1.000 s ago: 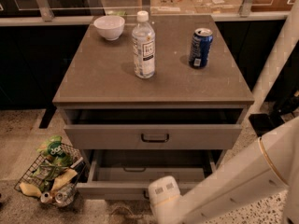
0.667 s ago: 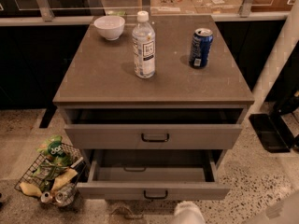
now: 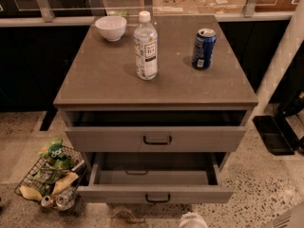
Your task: Open middle drawer
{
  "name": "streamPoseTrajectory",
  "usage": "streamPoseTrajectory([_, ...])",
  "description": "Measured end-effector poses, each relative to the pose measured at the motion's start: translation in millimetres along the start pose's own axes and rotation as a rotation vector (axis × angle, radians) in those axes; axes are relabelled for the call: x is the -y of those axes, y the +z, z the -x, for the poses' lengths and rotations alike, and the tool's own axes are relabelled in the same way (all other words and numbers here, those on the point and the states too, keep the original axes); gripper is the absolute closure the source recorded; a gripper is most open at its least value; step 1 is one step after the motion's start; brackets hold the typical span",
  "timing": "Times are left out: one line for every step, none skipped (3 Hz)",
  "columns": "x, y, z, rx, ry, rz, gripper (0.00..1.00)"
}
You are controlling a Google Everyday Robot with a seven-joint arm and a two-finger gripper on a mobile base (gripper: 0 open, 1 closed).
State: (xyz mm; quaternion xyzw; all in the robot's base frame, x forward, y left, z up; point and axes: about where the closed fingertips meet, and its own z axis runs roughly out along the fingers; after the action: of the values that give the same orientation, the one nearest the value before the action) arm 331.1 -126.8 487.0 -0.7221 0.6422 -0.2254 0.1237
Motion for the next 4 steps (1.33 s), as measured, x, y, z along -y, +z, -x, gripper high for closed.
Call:
streamPoseTrajectory([10, 7, -3, 0.022, 0.022, -0.009, 1.0])
streamPoseTrajectory([47, 30, -12, 0.077, 0.059, -0.033, 1.0])
streamPoseTrajectory([81, 50, -35, 0.102, 0.114, -0.055, 1.0])
streamPoseTrajectory([106, 68, -60, 0.112, 0.171, -0.068, 1.0])
